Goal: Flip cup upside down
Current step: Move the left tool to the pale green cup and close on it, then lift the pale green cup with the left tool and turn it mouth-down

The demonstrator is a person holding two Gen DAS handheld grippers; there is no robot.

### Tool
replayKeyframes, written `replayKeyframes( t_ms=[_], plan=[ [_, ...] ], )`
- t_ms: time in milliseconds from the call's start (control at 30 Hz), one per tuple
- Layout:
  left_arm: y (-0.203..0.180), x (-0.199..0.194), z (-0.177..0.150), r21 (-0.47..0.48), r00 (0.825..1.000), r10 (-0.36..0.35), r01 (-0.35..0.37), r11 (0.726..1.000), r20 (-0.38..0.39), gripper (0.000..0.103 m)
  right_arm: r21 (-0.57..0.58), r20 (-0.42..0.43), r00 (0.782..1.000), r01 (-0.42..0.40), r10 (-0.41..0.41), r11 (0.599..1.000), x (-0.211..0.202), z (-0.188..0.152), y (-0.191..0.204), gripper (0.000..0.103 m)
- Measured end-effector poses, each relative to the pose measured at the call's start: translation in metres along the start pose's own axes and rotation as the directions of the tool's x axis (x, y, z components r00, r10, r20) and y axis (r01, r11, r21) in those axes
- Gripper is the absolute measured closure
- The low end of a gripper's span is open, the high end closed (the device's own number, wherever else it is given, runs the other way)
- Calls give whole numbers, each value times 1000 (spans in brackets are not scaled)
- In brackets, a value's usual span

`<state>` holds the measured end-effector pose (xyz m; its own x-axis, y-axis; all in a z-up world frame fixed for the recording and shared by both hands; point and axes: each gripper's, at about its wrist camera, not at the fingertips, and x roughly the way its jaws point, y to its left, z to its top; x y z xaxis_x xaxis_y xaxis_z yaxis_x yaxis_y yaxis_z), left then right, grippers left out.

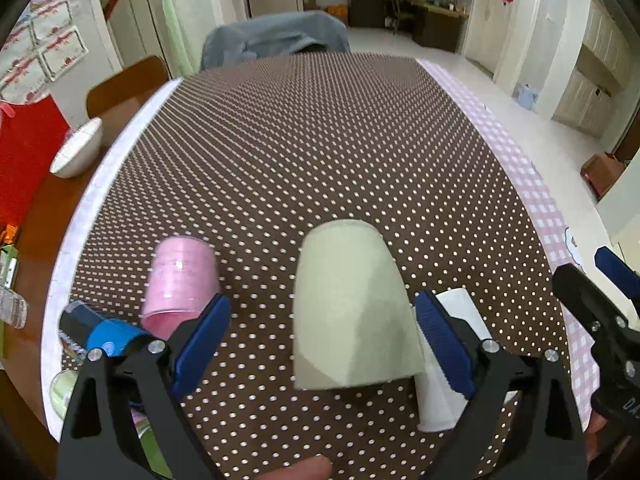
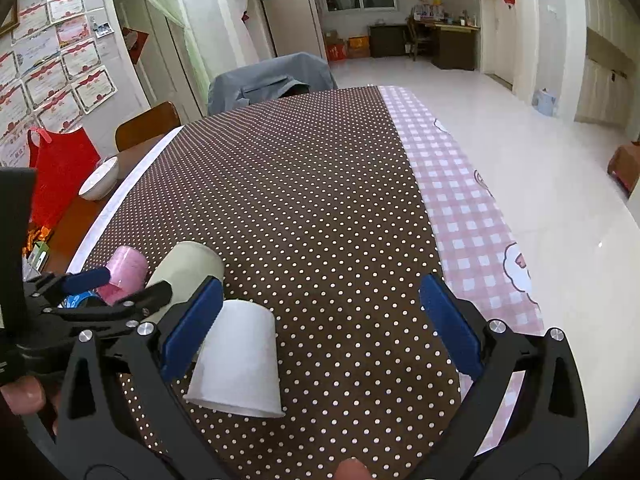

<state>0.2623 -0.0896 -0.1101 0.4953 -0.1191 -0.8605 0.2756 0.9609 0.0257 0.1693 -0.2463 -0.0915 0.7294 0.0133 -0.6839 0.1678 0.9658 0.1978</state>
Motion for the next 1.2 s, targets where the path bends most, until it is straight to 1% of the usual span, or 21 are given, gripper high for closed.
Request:
replayKeyframes(
  t_ms=[133, 367, 400, 467, 600, 733, 833, 967, 1200],
  plan=[
    [-2, 19, 4, -18, 997, -43, 42, 999, -64, 11, 22, -10, 1000, -5, 6, 1000, 8, 4, -8, 6],
    [-5, 44, 8, -38, 989, -67, 62, 997, -130, 13, 51, -27, 1000, -12, 14, 999, 18, 4, -20, 6],
    [-4, 49, 7, -48, 987, -71, 65, 997, -143, 20, 57, -29, 999, -14, 15, 998, 19, 4, -22, 6],
    [-4, 57, 7, -60, 982, -92, 83, 995, -167, 26, 62, -32, 999, -16, 18, 998, 21, 3, -24, 6],
    [-5, 60, 7, -52, 983, -79, 71, 996, -163, 27, 67, -40, 999, -25, 28, 997, 22, 1, -26, 6],
    [-2, 63, 7, -74, 978, -112, 101, 992, -173, 27, 76, -30, 999, -27, 30, 997, 16, 0, -27, 6],
    [2, 59, 3, -72, 979, -111, 100, 992, -169, 27, 82, -20, 1000, -23, 24, 996, 9, 0, -29, 6],
    [5, 44, -2, -74, 981, -121, 110, 991, -152, 27, 86, -6, 1000, -19, 19, 996, -1, -3, -29, 6],
    [7, 7, -19, -76, 985, -140, 133, 988, -97, 27, 79, 30, 999, -25, 22, 997, -26, -12, -22, 6]
  ],
)
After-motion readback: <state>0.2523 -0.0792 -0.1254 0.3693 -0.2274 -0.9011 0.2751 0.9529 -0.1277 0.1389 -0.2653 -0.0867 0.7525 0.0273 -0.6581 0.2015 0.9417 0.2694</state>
